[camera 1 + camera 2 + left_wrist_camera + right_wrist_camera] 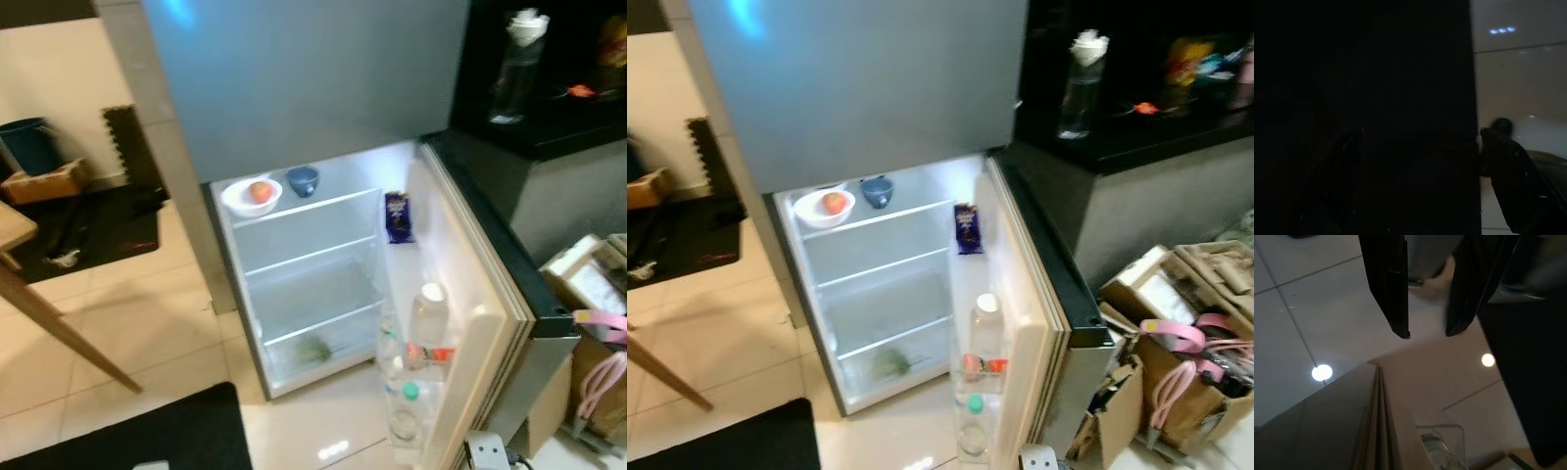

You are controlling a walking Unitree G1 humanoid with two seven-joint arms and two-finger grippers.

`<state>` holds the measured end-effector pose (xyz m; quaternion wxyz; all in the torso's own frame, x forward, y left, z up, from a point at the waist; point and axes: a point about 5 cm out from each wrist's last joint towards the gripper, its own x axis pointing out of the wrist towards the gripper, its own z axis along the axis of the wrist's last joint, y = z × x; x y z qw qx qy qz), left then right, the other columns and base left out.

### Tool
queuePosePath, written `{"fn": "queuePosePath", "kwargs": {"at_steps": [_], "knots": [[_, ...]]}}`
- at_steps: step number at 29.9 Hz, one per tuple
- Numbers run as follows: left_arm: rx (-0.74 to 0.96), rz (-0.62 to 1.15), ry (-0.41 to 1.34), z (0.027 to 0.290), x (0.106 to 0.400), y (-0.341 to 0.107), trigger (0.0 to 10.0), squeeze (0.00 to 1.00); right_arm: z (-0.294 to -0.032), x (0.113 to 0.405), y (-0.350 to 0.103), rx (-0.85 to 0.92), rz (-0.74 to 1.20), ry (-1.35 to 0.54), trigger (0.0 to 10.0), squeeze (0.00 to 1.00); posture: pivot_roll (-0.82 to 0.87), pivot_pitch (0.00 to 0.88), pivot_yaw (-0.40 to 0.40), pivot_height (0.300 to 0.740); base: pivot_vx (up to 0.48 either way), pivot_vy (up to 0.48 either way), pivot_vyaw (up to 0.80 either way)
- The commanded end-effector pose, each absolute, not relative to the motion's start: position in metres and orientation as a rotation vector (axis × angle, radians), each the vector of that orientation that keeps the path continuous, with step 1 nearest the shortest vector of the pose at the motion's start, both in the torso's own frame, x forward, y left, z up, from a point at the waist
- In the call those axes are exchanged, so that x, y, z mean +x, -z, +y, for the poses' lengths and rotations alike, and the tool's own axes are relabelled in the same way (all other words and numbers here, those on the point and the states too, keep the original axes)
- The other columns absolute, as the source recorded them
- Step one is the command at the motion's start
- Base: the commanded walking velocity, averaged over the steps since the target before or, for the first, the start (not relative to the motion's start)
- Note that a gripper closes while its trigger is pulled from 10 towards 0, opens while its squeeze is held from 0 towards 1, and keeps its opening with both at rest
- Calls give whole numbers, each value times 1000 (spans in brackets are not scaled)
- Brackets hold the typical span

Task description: Restocking fridge

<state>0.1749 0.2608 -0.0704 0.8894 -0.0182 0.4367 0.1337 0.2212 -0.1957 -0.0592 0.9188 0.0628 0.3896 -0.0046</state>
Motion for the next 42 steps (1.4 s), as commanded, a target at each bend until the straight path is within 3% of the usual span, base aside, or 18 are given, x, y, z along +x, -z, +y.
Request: {"fn": "queuePosePath", "kwargs": {"at_steps": [1,11,27,42], "knots": [[-44,911,-286,261,173,71,10000,0,-192,220,60,143,807,1,10000,0,-41,108,22,740,0,0,775],[-45,905,-283,259,175,71,10000,0,-191,224,59,135,803,-6,10000,0,-42,96,14,740,0,0,771],[-51,902,-263,254,181,70,10000,0,-196,221,60,127,807,31,10000,0,-48,100,18,740,0,0,0],[-52,899,-257,253,183,69,10000,0,-195,221,60,136,807,38,10000,0,-48,106,22,740,0,-350,0]]}}
